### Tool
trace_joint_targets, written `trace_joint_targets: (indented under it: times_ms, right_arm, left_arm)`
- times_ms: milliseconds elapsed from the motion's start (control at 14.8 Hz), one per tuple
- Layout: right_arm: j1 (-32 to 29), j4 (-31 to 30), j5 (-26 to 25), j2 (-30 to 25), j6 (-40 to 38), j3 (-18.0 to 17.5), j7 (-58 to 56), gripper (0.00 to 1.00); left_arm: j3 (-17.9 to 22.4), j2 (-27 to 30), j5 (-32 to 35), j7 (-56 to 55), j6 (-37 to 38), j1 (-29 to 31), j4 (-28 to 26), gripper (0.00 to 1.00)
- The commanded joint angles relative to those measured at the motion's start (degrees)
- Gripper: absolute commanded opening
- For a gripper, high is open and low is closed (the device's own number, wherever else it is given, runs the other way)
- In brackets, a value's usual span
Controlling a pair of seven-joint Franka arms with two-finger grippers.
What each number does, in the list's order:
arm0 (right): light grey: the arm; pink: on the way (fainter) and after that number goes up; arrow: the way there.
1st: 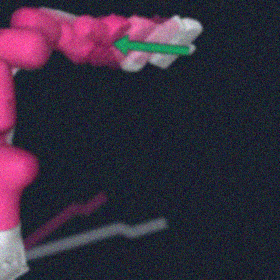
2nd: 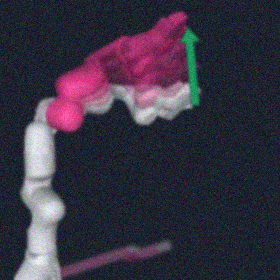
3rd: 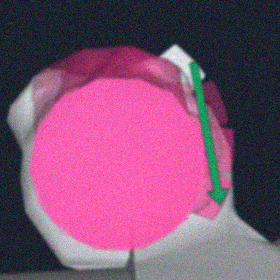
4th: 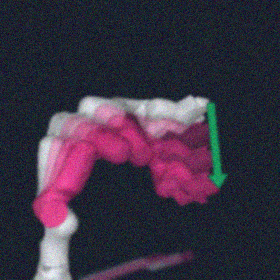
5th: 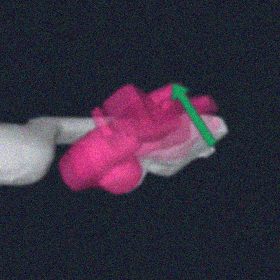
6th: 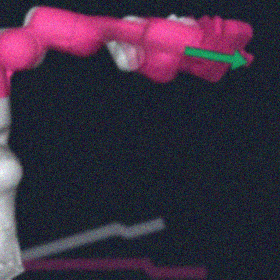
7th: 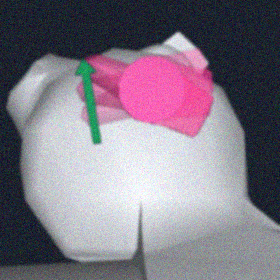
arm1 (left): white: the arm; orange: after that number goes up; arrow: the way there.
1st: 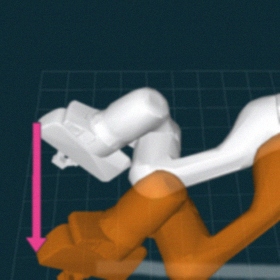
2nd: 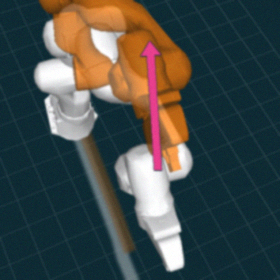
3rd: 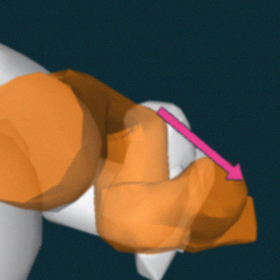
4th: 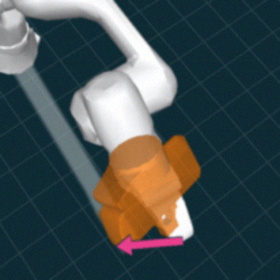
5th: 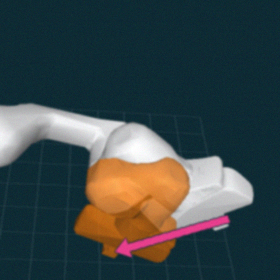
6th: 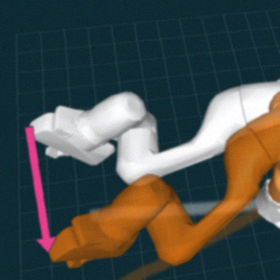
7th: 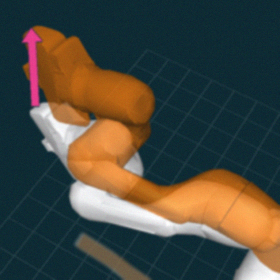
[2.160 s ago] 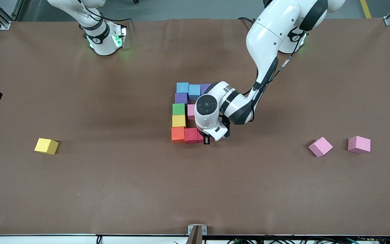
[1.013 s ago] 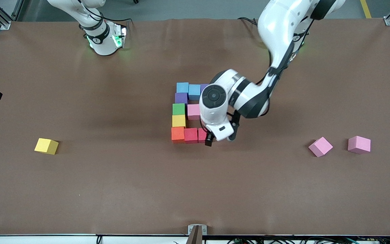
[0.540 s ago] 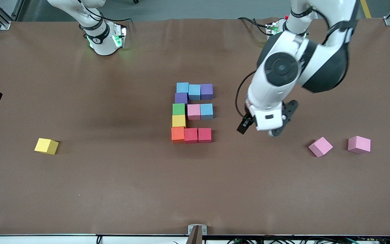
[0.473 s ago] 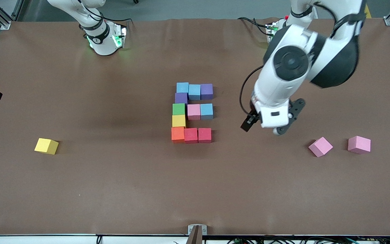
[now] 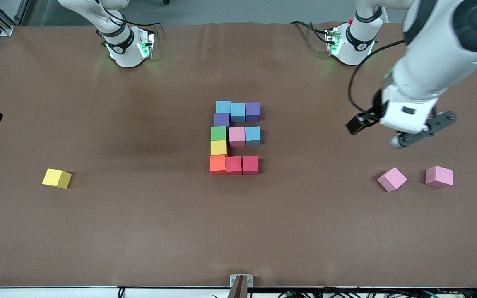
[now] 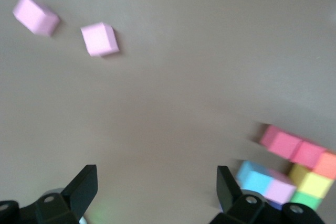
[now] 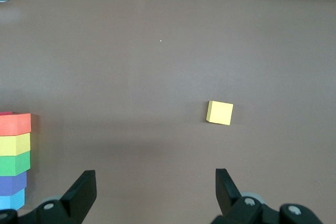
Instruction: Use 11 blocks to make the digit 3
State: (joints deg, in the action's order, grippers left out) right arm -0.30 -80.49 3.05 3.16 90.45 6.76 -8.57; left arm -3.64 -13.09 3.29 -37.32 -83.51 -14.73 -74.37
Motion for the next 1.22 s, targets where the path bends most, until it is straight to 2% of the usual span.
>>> trace_joint_targets:
  times_ms: [0,473,810,878,1080,1148]
  right_arm:
    - [-0.3,-0.4,-1.1,-0.5,0.3,-0.3,0.2,1.0]
    - [-0.3,-0.4,-1.2,-0.5,0.3,-0.4,0.2,1.0]
    - [-0.2,-0.4,-1.2,-0.5,0.3,-0.4,0.2,1.0]
    - [-0.2,-0.4,-1.2,-0.5,0.3,-0.4,0.2,1.0]
    - [-0.2,-0.4,-1.2,-0.5,0.3,-0.4,0.2,1.0]
    - [-0.2,-0.4,-1.2,-0.5,0.2,-0.4,0.1,1.0]
  left_arm:
    - [-0.5,4.0,1.7,10.9,0.5,3.8,-3.8,1.0]
    - [-0.3,6.1,-1.2,29.5,1.9,11.1,-3.2,1.0]
    - [0.1,8.3,0.0,30.7,4.8,12.8,-3.9,1.0]
    - [-0.1,8.8,0.0,30.8,4.8,13.3,-5.5,1.0]
    - [-0.4,15.6,-2.4,30.8,-1.5,16.5,-16.6,1.0]
    - [-0.7,16.9,-2.4,30.6,-2.2,16.5,-18.3,1.0]
